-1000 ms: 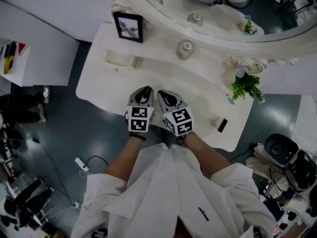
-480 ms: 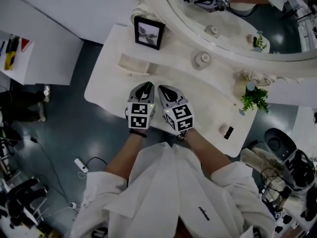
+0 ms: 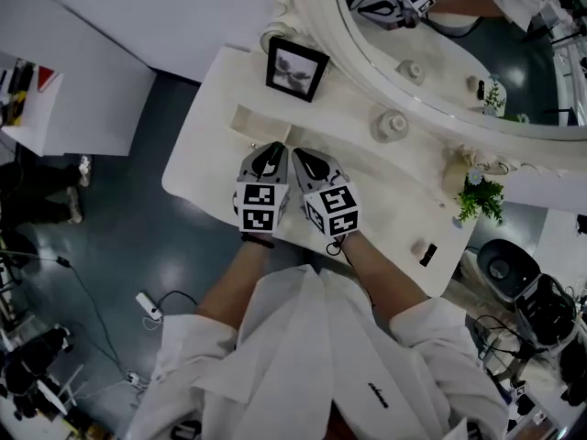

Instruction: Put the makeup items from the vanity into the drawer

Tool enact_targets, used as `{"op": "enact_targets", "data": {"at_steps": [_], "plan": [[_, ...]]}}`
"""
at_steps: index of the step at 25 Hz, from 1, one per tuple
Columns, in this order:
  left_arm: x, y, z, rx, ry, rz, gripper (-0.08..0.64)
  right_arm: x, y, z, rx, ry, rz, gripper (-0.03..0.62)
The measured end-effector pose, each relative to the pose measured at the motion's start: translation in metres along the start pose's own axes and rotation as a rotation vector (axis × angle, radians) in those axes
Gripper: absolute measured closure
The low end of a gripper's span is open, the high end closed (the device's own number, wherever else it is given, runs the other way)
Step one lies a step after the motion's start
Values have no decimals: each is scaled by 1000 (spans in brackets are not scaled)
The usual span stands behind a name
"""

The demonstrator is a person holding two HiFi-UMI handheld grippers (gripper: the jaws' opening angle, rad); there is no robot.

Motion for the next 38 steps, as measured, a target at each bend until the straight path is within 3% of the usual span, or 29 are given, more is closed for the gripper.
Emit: {"op": "enact_targets", "data": {"at_steps": [18,30,38], "plan": [[-47,50,-9,14,19,10,479,-47,-8,-15,-5,3,42,574],[-53,45,-10,-57,72,31,474,-48,-9,-11,-12,9,50,574],[-53,38,-10,-55,57,42,395,-40,-11,-9,-15,8,56,575]]}}
Point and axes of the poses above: the fingertips, and each gripper's own axes: x backward along the fingers, y to its left, z out of its underside, the point moved 10 cm from there along x, backward along the fingers, and after that the axes turned 5 degrees about -x, right-handed, at the moved point
